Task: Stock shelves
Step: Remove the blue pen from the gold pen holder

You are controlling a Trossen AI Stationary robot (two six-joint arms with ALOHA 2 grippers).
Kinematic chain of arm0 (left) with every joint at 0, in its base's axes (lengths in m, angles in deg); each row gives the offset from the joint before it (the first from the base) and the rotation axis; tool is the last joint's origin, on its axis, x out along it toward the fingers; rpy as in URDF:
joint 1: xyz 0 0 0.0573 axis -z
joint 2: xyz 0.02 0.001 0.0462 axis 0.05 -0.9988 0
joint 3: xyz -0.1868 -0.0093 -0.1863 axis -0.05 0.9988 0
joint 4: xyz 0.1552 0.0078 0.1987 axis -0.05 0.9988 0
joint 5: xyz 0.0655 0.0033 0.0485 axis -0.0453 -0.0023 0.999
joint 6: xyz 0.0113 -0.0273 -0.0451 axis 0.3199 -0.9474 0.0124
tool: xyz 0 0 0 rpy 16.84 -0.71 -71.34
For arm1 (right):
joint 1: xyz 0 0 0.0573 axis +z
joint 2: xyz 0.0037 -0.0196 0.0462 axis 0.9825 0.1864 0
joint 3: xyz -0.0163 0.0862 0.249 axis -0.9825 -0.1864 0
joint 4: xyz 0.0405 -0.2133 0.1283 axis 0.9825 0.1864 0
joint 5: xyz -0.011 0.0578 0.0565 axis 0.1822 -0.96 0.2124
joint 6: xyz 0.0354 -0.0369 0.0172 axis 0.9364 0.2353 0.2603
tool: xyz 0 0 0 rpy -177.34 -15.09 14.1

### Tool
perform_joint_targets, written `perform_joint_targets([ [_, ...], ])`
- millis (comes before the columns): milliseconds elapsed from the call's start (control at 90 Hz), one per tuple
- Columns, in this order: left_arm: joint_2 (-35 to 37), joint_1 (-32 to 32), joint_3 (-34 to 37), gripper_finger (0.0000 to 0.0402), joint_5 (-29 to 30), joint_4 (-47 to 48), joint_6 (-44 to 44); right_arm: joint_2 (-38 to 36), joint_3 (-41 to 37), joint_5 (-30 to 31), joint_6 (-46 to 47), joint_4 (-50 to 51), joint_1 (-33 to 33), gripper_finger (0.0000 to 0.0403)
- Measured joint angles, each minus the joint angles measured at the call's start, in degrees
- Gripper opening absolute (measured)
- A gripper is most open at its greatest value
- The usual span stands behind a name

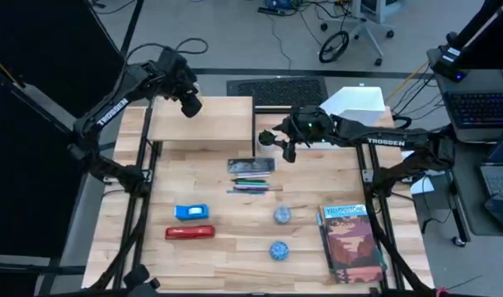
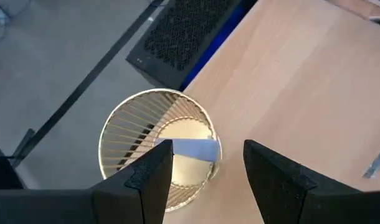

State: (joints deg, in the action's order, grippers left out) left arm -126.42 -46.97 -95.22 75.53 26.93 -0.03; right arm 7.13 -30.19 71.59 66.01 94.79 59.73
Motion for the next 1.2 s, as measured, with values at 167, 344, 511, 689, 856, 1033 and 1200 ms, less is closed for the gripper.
perform_joint_targets([
  [167,-0.64,0.03,0.04,0.0182,0.31,0.02,0.00,0.00,0.00,-0.02,0.00,0.02,0.00,0.0208],
  [344,-0.79,-0.08,0.04,0.0167,0.83,0.17,-0.01,0.02,0.00,-0.02,-0.02,0.97,0.00,0.0208],
  [511,-0.79,-0.12,0.04,0.0103,0.85,0.44,-0.02,0.02,0.00,-0.02,-0.49,0.92,0.00,0.0208],
  [689,-0.79,-0.14,0.04,0.0025,0.89,0.36,-0.02,0.02,0.00,0.00,-1.05,0.87,0.00,0.0208],
  [856,-0.72,-0.14,-0.04,0.0015,0.90,0.08,-0.04,0.02,0.00,0.00,-1.07,0.87,0.00,0.0208],
  [1033,-0.70,-0.14,-0.04,0.0022,0.90,0.40,-0.07,0.02,0.00,0.00,-1.07,0.83,0.00,0.0208],
  [1200,0.54,-0.05,-0.03,0.0023,0.62,1.10,-0.46,0.02,0.00,0.00,-0.92,0.83,0.00,0.0208],
])
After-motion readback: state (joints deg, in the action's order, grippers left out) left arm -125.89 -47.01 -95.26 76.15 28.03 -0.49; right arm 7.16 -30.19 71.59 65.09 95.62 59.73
